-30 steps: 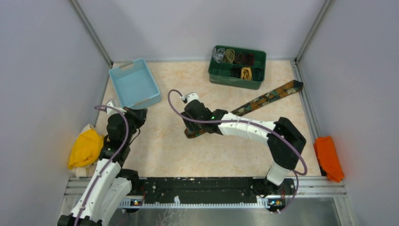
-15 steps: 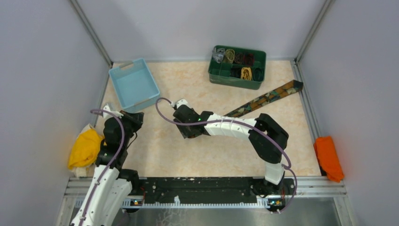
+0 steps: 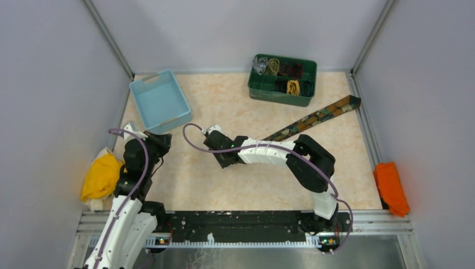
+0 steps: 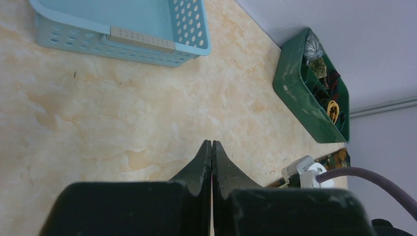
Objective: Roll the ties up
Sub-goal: Roll the tie at the center of the board.
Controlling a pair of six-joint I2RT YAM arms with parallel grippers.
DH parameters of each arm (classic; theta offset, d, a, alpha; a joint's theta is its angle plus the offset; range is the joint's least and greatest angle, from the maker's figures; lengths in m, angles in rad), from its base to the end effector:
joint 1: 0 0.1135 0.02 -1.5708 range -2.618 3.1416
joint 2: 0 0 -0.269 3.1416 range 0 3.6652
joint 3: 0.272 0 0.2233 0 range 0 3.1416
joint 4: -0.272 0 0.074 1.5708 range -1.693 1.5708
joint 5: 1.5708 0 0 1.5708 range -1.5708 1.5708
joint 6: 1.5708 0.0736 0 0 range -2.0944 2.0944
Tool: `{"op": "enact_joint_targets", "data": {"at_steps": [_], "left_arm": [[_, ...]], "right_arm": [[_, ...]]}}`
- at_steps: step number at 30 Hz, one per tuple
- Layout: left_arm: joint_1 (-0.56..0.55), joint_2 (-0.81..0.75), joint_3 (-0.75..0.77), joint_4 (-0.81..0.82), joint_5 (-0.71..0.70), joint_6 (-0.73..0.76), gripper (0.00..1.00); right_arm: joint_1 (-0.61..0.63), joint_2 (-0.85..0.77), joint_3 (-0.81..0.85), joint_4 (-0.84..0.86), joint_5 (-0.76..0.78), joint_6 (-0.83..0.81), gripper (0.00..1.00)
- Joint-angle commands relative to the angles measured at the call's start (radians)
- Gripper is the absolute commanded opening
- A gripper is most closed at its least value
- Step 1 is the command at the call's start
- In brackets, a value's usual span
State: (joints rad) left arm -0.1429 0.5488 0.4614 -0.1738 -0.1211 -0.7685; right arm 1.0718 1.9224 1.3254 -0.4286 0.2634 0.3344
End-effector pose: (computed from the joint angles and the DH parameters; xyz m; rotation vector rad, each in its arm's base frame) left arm 0.1518 -0.0129 0.2568 -0.6550 1.7437 -0.5274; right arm 0.2080 0.3416 0.1707 -0.8319 2.4155 0.2035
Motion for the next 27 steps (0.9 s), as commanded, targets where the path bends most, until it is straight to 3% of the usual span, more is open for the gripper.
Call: {"op": "enact_joint_targets", "data": {"at_steps": [1,10,14,22,27], "left_arm": [[0.009,0.003,0.0,0.015,0.035,0.021,0.0],[0.008,0.087,-0.059,0.16,0.169,0.054,0.0],[0.008,0.161,-0.061,0.275,0.32,0.106,0.0],[-0.003,0.277,-0.085,0.441,0.492,0.128,0.0],[-0.12,0.321,-0.062,0.476,0.447,0.175,0.0]], "right_arm": [[0.012,-0.005,0.059,0.029,-0.023,0.018,0.25],[-0.011,-0.107,-0.061,0.216,-0.203,0.04,0.2],[-0.082,-0.14,-0.144,0.33,-0.356,0.078,0.17],[-0.241,-0.189,-0.361,0.623,-0.616,0.176,0.15],[-0.319,-0.188,-0.438,0.704,-0.688,0.213,0.14]]}}
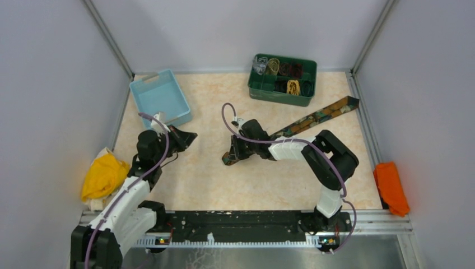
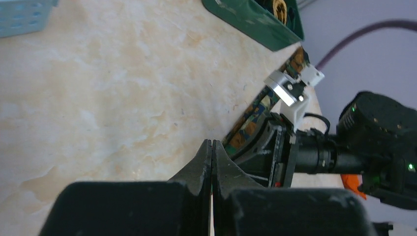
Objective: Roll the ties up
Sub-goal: Roll the tie at the center of the board.
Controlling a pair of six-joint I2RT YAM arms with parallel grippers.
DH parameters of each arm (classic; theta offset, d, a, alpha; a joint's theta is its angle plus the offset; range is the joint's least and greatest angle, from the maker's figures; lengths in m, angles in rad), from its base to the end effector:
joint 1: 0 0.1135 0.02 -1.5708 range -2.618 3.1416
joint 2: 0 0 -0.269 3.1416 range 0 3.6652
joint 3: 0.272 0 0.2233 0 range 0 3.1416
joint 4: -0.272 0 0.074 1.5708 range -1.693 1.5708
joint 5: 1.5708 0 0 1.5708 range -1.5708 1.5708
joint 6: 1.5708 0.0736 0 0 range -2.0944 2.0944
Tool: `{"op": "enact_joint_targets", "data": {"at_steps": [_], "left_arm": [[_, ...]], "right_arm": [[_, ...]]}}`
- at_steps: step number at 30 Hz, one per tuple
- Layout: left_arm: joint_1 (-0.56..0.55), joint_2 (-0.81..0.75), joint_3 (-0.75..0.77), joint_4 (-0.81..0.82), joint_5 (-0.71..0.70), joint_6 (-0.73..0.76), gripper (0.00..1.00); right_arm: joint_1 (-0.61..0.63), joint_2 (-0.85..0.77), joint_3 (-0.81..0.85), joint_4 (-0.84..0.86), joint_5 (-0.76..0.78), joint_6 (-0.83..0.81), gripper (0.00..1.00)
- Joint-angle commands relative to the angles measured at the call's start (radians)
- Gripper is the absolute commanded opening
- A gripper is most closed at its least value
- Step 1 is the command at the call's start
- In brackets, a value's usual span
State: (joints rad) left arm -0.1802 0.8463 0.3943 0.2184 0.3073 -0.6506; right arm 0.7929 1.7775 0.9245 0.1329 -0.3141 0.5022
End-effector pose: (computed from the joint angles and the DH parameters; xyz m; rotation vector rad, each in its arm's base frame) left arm 0.1944 -0.0580 0.2416 -0.2128 1.8674 -0.8591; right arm 0.2435 0.2796 0.1593 -0.5316 2.4119 0.9843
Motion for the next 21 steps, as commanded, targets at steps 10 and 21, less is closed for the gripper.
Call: {"op": "enact_joint_targets", "data": {"at_steps": [10,21], "left_arm": [[-0.326,0.31,0.069,0.209,-0.047,0.09,0.0],[-0.44,0.556,0.158,0.282,-0.048,0.144,0.0]], "right_arm": [[-0.081,-0.141,-0.09,0.089,-0.027,0.006,0.13],[-0.17,-0.124,-0.19,0.174,-0.1,0.056,0.1]]}}
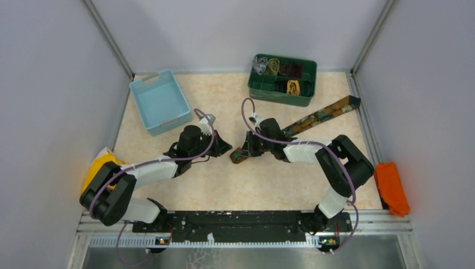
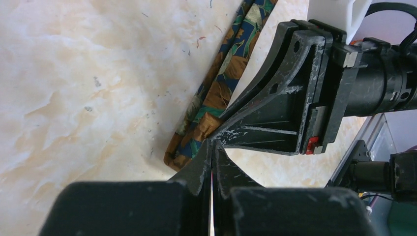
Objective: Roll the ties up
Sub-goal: Roll the tie at the center of the board.
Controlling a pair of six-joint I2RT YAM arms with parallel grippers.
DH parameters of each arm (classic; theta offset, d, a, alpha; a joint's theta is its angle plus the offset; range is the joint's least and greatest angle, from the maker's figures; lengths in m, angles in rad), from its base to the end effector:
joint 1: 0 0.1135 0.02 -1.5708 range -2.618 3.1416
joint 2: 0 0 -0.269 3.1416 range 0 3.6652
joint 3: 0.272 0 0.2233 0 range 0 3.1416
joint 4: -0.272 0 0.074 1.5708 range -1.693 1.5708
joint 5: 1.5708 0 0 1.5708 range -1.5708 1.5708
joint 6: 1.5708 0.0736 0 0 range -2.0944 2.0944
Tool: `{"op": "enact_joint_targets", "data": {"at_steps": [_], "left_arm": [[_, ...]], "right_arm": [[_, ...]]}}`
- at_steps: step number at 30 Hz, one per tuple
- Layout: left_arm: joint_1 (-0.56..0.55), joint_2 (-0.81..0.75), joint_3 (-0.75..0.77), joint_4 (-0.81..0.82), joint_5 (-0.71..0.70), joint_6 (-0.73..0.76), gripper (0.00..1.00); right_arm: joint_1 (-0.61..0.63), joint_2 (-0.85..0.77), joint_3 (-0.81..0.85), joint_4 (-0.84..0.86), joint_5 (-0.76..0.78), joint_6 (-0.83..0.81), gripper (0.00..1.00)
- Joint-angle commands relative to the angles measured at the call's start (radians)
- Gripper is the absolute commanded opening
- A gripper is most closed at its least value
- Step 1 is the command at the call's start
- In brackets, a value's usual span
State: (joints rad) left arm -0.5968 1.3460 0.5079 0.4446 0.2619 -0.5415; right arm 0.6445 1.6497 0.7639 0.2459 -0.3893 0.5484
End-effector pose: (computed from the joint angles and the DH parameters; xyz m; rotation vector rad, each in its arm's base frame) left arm 0.2230 -0.1745 0.2003 0.2404 2.0751 -0.9796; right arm 0.2532 0.2252 0.1682 -0.3476 2.3521 1.0534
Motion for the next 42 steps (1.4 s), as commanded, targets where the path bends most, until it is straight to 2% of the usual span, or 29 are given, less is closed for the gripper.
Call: {"op": "enact_joint_targets", "data": {"at_steps": [1,9,19,27,37,42], "left_arm": [[-0.029,0.071,0.051,0.056,-0.001,0.035,0.0],[-0.07,0.189,0.092,0.074,0.006,0.046,0.0],[-0.108,0.277,0.12,0.047,0.01,0.053,0.0],[-0.117,0.341,0.135,-0.003,-0.005,0.046,0.0],[-0.121,0.406,0.129,-0.02,-0.028,0.034,0.0],[-0.12,0.366,0.162,-0.053,-0.031,0.031,0.0]], "right_arm": [[-0.023,0.01,-0.033,0.059,-0.02,0.011,0.1],[-0.028,0.014,-0.024,-0.012,0.05,-0.034,0.11],[-0.028,0.013,0.015,-0.118,0.134,-0.066,0.23],[-0.028,0.008,0.037,-0.138,0.134,-0.068,0.24],[-0.022,-0.121,0.063,-0.23,0.21,-0.115,0.27],[0.01,-0.179,0.047,-0.288,0.233,-0.128,0.26]]}}
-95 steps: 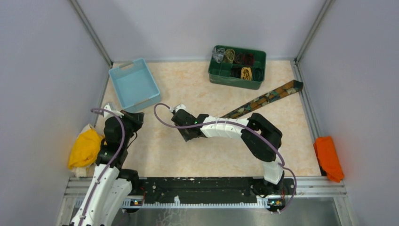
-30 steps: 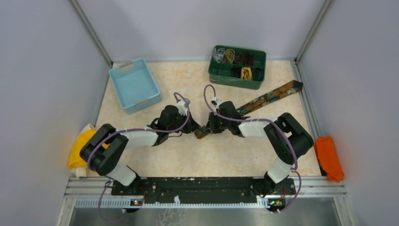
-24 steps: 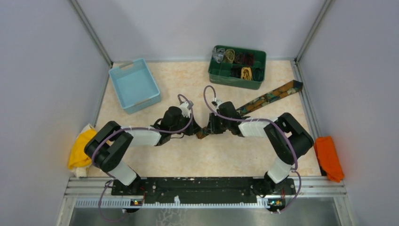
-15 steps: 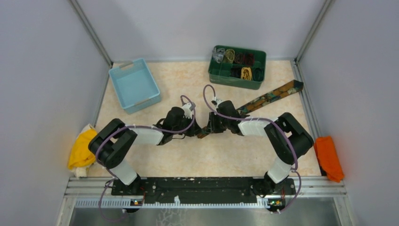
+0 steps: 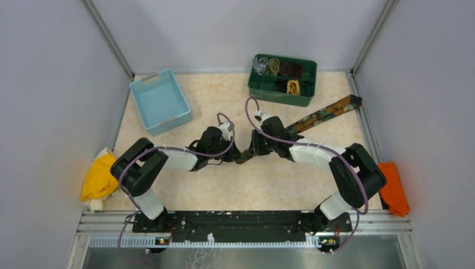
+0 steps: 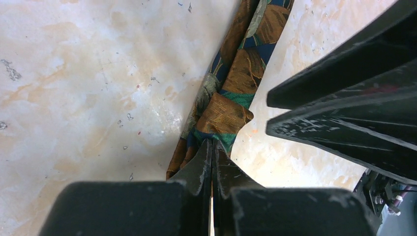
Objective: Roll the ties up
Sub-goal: Roll the tie at the center of the board.
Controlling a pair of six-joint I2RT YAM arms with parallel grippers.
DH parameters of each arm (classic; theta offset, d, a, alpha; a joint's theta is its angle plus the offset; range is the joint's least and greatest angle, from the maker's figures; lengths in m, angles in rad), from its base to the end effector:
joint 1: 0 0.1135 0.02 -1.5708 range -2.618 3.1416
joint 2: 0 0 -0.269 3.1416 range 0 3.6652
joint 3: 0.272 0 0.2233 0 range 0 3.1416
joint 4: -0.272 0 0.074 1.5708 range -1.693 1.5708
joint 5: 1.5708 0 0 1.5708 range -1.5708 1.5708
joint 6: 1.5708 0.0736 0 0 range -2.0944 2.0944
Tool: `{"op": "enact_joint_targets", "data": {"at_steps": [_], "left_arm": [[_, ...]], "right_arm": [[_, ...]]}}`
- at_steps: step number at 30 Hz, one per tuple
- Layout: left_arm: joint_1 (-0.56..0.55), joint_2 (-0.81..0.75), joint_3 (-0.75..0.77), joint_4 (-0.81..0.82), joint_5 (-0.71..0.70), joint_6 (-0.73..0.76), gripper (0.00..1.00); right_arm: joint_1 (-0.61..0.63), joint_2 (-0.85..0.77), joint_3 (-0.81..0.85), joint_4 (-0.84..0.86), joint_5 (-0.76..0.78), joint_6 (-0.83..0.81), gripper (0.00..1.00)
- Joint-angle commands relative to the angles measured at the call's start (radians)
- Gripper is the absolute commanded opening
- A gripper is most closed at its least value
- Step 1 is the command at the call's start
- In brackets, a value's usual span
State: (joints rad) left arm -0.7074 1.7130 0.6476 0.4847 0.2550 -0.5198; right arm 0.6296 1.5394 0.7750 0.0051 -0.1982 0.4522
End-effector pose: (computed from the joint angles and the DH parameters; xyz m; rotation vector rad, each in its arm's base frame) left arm 0.2434 -0.2326 0.1410 0.3728 2.2681 -0.9532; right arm 0.2455 0.1968 0.1762 -0.3198 2.4205 0.7475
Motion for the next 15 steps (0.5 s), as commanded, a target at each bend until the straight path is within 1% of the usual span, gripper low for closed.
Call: {"op": "enact_joint_targets", "data": {"at_steps": [1,2,5,8,12,15], "left_arm": [[-0.009,-0.021,0.034,-0.108,-0.023,0.006,0.0],[-0.009,-0.046,0.047,-0.134,-0.023,0.0,0.0],[-0.009,-0.121,0.069,-0.173,-0.021,-0.01,0.0],[-0.009,-0.188,0.07,-0.21,-0.039,-0.018,0.0],[0.0,-0.233,0.055,-0.29,-0.196,-0.053,0.0],[0.027,-0.207,0.03,-0.28,-0.233,-0.065,0.0]], "right_arm": [[0.04,-0.077,0.032,-0.062,0.055,-0.034,0.26],[0.06,-0.085,0.024,-0.072,0.071,-0.035,0.25],[0.109,-0.106,-0.015,-0.068,0.096,-0.021,0.17],[0.137,-0.109,-0.054,-0.029,0.079,0.013,0.01],[0.156,-0.096,-0.086,0.025,0.087,0.041,0.0],[0.156,-0.067,-0.1,0.05,0.09,0.044,0.0]]}}
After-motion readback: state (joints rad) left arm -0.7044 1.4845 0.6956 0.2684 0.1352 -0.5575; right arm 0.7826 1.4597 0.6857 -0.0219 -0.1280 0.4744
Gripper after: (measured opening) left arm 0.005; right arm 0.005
